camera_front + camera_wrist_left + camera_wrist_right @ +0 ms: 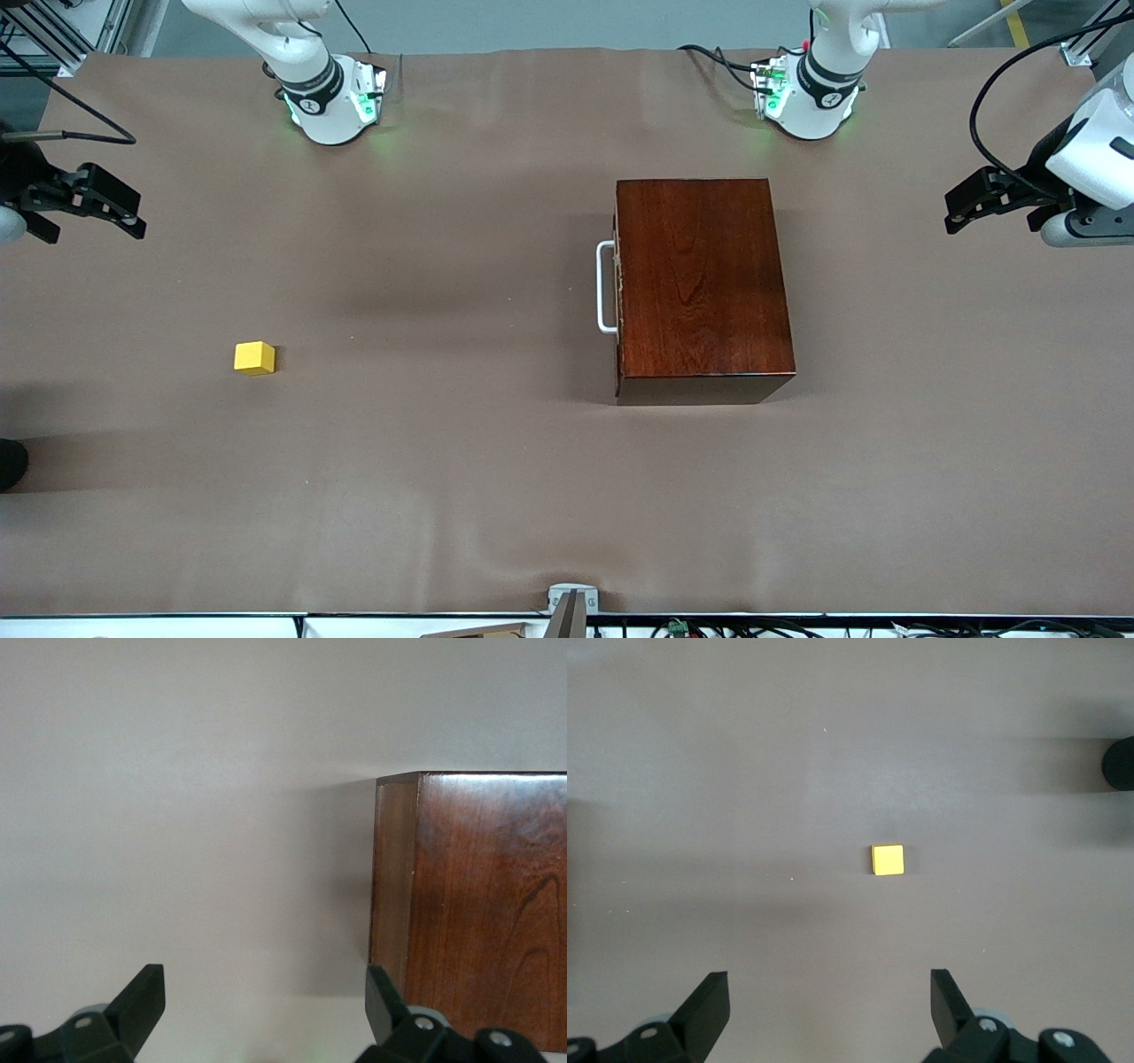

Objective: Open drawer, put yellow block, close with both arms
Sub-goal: 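Move the left gripper toward the white drawer handle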

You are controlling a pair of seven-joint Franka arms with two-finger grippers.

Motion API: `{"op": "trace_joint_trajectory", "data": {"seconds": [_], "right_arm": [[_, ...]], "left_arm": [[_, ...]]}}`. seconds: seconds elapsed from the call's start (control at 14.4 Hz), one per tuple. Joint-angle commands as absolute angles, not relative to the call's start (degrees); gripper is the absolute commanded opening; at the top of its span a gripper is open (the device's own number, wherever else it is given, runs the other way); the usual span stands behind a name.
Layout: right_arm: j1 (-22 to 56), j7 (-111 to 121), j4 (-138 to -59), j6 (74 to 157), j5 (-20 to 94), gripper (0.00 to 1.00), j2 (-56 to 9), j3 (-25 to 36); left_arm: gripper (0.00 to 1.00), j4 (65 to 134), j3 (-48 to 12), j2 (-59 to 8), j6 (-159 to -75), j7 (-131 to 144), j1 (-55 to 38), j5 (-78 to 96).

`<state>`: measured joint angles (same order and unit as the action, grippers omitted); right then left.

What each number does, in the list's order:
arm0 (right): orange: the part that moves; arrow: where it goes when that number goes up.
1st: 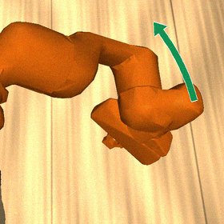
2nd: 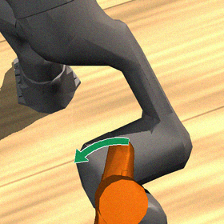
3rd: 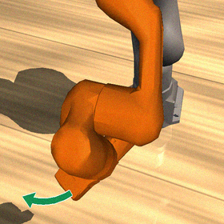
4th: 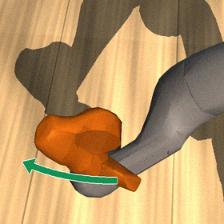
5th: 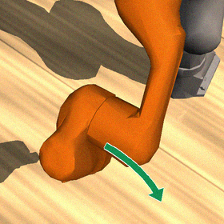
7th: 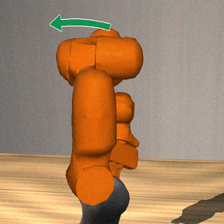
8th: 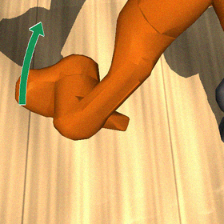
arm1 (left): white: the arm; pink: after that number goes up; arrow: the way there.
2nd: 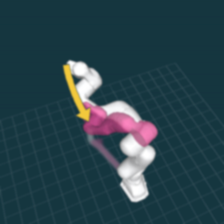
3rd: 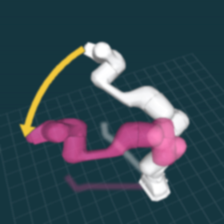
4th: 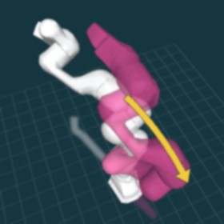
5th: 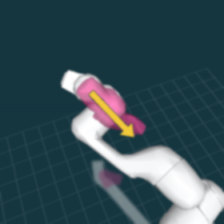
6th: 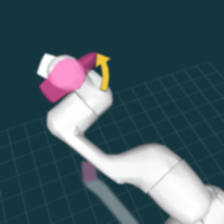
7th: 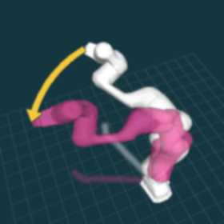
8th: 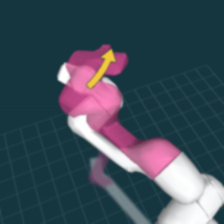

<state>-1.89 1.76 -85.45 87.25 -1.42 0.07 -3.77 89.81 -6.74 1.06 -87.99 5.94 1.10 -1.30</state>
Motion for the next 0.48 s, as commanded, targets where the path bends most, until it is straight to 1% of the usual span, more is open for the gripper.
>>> {"op": "trace_joint_trajectory", "data": {"seconds": [0.0, 0.14, 0.28, 0.42], "right_arm": [[-2.46, 2.2, -85.61, 87.28, -0.79, 1.0, 0.26, -3.96], [-2.29, 2.11, -85.61, 87.36, -0.79, 1.0, 0.26, -3.96], [-2.2, 2.11, -85.61, 87.36, -0.79, 1.0, 0.26, -3.96], [-2.28, 2.11, -85.61, 87.36, -0.79, 1.0, 0.26, -3.96]], "left_arm": [[1.0, 87.63, -7.47, 0.44, -87.72, 5.62, 1.5, -0.88], [1.0, 86.41, -7.99, -0.61, -87.8, 6.93, 0.36, -0.79], [1.0, 82.98, -10.45, -3.07, -87.63, 10.27, -2.45, -0.96], [1.0, 82.44, -13.17, -6.4, -87.89, 12.56, -7.79, -0.7]]}}
